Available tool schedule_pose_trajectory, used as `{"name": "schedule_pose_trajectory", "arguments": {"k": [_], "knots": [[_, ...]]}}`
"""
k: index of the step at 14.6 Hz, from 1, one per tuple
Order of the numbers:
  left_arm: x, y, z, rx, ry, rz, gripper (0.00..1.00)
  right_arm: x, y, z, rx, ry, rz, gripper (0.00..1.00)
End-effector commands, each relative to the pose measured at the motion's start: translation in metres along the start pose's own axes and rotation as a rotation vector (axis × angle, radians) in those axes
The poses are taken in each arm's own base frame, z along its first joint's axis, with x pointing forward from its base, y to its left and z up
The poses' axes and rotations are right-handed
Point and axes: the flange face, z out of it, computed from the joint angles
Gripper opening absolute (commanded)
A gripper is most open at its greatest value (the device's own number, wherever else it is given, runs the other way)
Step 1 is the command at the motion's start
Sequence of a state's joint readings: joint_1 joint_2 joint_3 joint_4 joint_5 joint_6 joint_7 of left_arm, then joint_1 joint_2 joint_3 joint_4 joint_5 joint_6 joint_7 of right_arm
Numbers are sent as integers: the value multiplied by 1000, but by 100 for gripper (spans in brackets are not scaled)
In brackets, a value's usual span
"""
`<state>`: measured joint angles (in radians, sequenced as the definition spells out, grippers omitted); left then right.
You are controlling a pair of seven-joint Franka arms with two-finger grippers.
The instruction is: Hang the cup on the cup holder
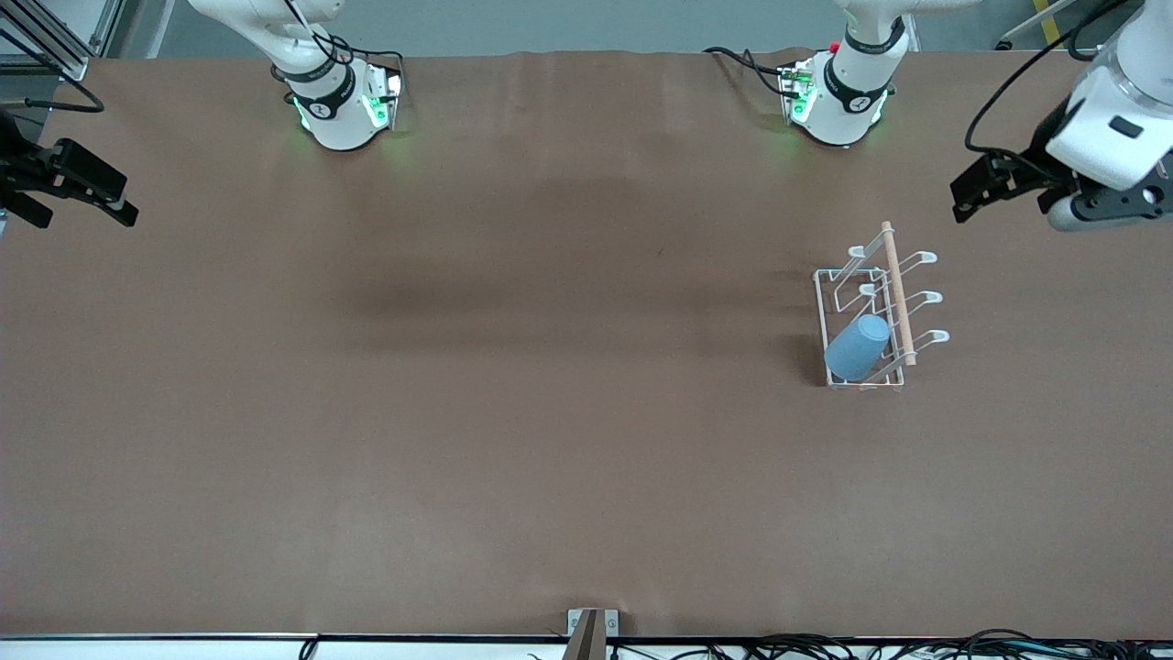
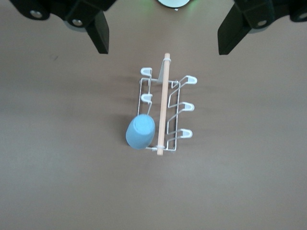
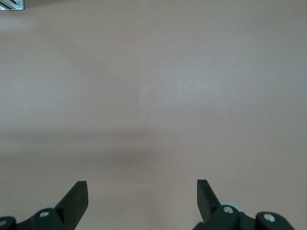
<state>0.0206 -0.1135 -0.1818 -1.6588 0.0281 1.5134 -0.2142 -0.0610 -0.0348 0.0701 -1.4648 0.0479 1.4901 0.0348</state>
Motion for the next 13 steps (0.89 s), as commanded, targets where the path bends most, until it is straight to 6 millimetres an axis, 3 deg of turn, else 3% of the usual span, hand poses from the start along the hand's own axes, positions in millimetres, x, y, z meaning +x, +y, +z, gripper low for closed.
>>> {"name": "schedule_pose_trajectory", "arguments": {"k": [1, 2, 6, 10, 13], "knots": [[-20, -9, 1, -21, 16, 37, 100, -3, 2, 1, -3, 0, 19, 100], [-19, -18, 0, -50, 14, 28, 100, -3, 2, 1, -3, 0, 19, 100], [-18, -17, -7, -72, 22, 29, 100, -3, 2, 1, -3, 0, 19, 100], [0, -21, -18, -73, 17, 33, 100, -3, 1, 1, -2, -2, 19, 100], [2, -23, -19, -71, 20, 30, 100, -3, 1, 1, -2, -2, 19, 100]]}}
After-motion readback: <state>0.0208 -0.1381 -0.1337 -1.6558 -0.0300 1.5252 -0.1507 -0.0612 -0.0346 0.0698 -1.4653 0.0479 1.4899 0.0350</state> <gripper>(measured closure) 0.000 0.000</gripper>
